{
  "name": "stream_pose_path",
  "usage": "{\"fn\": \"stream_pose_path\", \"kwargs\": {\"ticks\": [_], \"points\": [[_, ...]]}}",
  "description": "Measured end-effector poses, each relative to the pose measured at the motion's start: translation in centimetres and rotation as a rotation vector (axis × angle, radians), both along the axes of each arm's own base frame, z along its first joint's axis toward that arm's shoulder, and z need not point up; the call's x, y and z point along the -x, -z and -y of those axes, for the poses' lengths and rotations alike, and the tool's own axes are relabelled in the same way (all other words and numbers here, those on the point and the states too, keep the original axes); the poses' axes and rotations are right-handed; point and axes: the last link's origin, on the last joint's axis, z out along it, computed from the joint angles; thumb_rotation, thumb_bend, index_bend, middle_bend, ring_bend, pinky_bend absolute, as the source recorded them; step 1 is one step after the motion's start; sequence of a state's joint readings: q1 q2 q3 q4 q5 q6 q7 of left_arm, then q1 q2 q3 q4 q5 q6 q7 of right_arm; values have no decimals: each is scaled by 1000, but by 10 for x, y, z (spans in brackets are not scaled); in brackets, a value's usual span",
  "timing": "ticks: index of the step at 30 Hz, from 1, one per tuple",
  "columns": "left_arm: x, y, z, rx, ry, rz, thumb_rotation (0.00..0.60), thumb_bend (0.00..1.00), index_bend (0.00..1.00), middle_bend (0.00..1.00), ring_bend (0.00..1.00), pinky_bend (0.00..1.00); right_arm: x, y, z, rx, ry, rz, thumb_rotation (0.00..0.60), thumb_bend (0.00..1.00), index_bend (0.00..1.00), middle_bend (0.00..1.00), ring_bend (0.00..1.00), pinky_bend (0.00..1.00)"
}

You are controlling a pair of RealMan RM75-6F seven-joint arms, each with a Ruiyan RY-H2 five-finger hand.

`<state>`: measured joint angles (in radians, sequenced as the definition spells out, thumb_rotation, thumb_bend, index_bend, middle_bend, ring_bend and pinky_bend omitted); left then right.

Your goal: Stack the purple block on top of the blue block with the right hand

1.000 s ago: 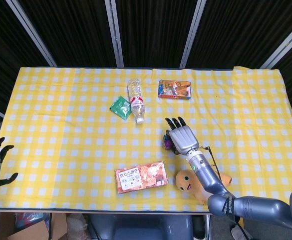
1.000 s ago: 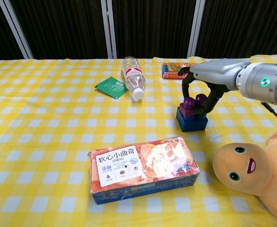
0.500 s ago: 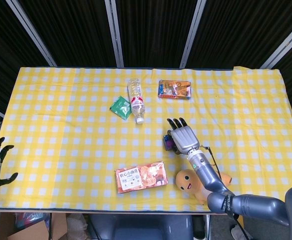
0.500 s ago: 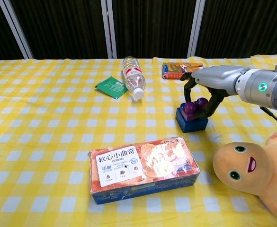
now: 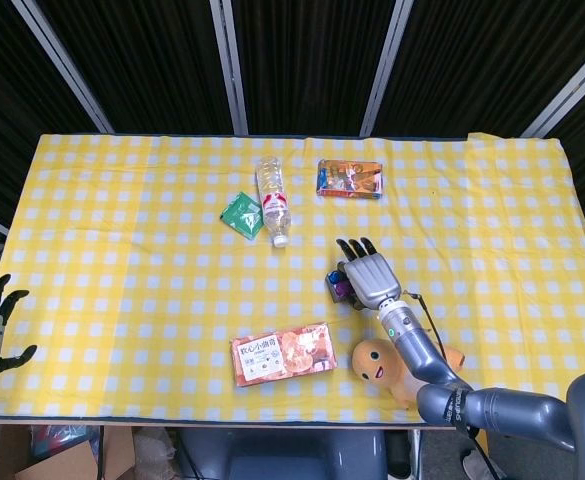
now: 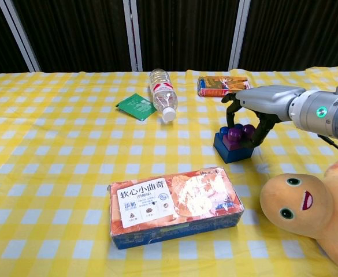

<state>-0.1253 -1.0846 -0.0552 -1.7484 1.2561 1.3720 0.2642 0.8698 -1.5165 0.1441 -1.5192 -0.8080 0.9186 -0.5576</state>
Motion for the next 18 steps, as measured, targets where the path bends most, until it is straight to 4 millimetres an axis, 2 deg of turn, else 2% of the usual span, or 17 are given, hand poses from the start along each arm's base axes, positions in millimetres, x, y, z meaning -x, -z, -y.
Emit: {"fn": "stream_pose_path", "kwargs": {"ticks": [18], "points": [[-1,0,1,-1,4,1,600,243,189,0,0,100,5,3,-6,-11,-10,6,600,446,568,0,0,0]]}}
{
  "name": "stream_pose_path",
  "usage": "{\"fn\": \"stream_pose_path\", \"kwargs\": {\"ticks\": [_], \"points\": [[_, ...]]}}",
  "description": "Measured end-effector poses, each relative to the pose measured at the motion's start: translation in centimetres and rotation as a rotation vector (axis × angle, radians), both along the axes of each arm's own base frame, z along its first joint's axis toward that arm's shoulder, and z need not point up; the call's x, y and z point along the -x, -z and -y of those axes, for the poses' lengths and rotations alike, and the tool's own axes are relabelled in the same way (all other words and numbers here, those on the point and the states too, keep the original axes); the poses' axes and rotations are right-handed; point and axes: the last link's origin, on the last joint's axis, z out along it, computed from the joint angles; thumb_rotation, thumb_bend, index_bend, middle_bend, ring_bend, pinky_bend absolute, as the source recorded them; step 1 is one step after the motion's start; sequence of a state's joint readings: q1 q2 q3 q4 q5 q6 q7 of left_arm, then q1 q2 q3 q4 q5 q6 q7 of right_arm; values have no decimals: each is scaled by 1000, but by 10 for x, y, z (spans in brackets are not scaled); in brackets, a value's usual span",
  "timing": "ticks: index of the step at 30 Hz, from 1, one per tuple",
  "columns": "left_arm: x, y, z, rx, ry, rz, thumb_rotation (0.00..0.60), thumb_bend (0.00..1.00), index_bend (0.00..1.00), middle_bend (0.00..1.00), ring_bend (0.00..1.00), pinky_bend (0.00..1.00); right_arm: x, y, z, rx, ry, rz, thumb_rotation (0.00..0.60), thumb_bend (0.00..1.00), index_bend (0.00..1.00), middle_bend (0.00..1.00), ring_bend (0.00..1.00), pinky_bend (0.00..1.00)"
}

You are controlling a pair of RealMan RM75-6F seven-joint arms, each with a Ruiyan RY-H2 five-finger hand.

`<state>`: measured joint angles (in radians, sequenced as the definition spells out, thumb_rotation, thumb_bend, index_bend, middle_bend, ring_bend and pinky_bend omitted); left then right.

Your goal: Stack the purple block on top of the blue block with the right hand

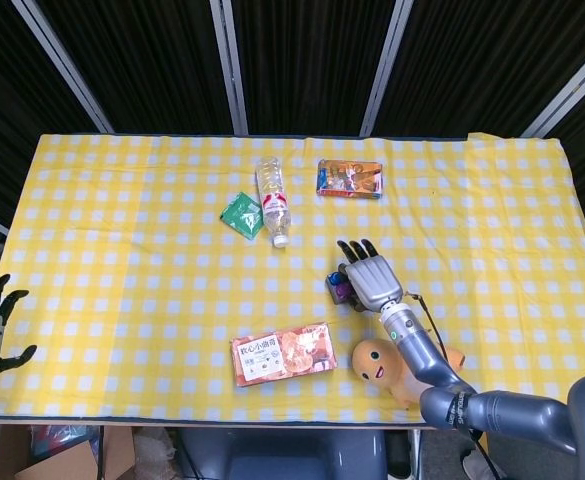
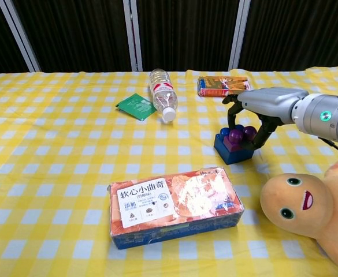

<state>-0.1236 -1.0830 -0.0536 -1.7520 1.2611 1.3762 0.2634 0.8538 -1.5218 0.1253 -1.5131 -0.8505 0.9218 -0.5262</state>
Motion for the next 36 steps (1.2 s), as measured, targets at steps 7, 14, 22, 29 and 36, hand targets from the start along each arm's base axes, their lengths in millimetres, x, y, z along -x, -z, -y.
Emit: {"fn": "stream_pose_path", "kwargs": {"ticks": [7,14,22,29,36], "points": [[0,0,0,-2,1,1,600,243,189,0,0,100,3,6,-1,-5,1,-6,600,446,568,0,0,0],[1,-2,1,-6,-1,1,600,243,189,0,0,100,9,12,1,-13,19,-5,600,447,568,0,0,0],[0,-2,0,-6,-2,1,600,243,190,0,0,100,10,15,2,-18,16,1,600,470,554,0,0,0],[0,-2,1,-6,-1,2,600,243,193,0,0,100,3,5,-1,-22,-1,34,600,511,189,0,0,0],[0,-1,0,-2,-1,-2,600,243,194,0,0,100,-1,-13,-1,-13,1,62,600,512,0,0,0,0]]}}
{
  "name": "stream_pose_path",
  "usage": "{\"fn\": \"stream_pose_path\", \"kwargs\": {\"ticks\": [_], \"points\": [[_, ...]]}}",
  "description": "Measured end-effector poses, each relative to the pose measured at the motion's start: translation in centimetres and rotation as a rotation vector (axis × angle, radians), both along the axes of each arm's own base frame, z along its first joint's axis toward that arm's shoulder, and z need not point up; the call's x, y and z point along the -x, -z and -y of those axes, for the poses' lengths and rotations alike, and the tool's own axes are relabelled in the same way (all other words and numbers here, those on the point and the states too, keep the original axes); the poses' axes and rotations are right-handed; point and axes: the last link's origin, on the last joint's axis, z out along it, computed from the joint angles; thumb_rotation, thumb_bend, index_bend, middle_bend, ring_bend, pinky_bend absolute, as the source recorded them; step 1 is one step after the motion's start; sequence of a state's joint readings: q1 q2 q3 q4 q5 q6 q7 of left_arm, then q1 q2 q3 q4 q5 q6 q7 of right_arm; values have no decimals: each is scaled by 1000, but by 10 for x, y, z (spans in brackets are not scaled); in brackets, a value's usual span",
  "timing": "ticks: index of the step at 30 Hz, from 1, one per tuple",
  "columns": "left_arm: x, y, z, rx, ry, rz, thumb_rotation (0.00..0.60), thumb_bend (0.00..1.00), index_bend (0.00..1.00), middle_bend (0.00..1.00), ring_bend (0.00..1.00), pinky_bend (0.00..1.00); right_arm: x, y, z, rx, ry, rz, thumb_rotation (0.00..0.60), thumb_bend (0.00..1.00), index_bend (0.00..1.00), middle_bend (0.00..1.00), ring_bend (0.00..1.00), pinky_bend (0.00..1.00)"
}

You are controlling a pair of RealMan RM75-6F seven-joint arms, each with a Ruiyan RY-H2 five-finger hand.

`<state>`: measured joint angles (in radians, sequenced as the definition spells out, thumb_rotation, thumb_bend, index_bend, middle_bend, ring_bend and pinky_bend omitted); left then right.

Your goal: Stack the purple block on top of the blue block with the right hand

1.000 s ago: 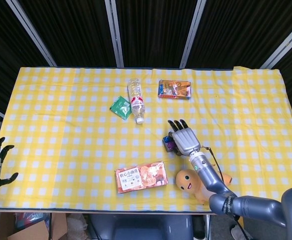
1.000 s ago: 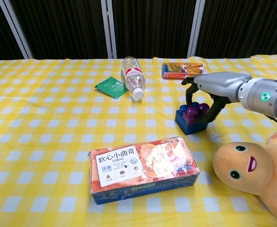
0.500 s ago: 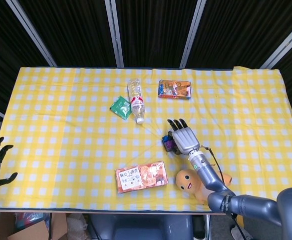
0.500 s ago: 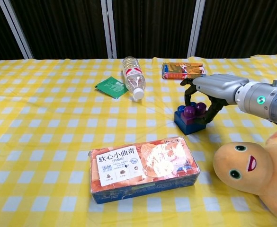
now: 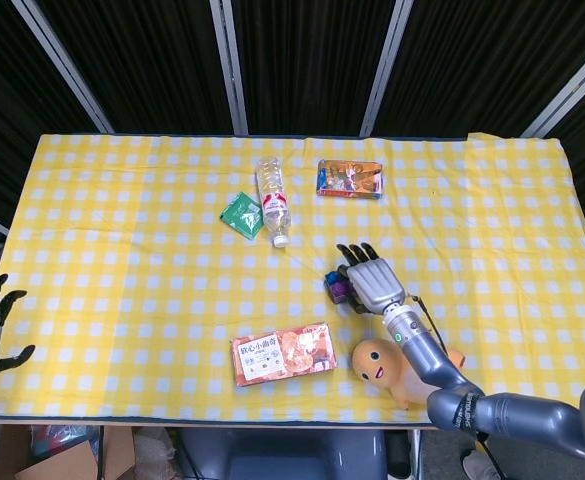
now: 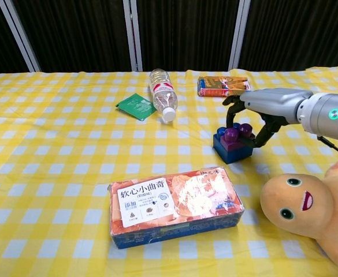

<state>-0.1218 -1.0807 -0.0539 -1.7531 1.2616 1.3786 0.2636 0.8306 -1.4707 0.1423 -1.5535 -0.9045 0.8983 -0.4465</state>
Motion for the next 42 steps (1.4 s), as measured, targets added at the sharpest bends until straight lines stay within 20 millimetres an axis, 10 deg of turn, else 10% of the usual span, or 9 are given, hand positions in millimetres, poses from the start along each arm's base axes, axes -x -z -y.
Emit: {"fn": "stream_pose_path", "kwargs": {"ticks": [16,35,42], "points": [[-1,3,-1,10,3,-4,600,243,194,0,0,100,10,-85,-26,142,22,13,600,511,0,0,0,0],[-3,-5,5,-13,12,38,600,243,191,0,0,100,180,-147,-125,457,208,63,600,480,33,0,0,0],[0,-15,7,-52,10,58,600,243,190,0,0,100,205,-163,-144,567,216,17,600,480,51,0,0,0]]}}
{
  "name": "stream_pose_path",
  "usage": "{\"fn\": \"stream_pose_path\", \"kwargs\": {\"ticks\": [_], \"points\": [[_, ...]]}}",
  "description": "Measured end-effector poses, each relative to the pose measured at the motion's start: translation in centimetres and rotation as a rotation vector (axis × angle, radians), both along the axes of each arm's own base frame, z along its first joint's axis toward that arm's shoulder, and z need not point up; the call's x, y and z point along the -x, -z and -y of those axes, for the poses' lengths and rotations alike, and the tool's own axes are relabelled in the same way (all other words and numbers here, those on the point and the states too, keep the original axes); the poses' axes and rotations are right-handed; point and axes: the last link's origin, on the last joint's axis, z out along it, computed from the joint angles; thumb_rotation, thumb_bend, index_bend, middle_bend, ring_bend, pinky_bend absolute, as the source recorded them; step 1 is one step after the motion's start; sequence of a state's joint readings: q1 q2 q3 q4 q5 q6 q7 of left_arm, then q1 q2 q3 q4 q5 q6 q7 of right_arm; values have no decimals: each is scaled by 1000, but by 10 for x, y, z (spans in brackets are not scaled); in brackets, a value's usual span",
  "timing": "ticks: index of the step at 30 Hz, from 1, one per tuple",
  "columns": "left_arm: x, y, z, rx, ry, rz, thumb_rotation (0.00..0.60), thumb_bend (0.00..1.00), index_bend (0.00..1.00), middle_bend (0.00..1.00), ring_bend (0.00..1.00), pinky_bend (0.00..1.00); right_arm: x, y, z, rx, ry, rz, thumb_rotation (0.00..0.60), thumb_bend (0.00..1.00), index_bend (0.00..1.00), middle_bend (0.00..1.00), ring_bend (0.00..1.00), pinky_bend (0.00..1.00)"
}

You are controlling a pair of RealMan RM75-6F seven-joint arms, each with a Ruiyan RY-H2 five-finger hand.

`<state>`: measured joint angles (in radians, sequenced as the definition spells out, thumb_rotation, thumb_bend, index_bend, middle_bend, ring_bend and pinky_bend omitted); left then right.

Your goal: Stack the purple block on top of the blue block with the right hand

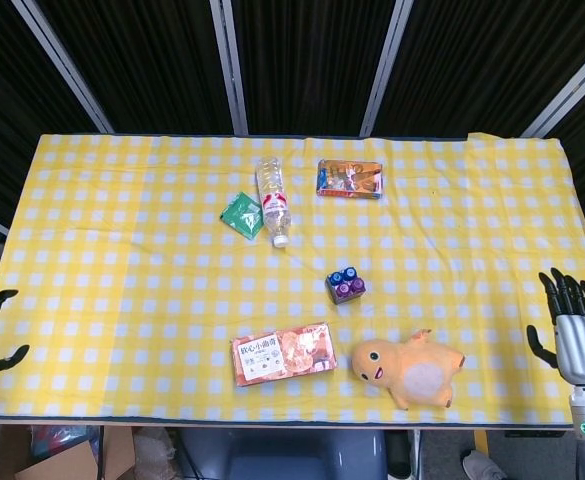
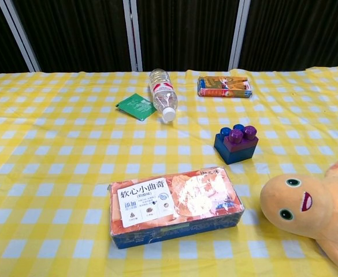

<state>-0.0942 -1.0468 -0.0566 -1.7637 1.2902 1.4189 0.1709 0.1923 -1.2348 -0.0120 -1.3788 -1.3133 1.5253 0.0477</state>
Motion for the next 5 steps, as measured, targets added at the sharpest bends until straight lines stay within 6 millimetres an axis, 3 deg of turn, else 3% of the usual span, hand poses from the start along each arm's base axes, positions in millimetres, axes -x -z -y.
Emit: {"fn": "stream_pose_path", "kwargs": {"ticks": [5], "points": [[3,-3,0,-7,-2,0,600,243,190,0,0,100,4,-5,-4,22,10,14,600,480,69,0,0,0]]}}
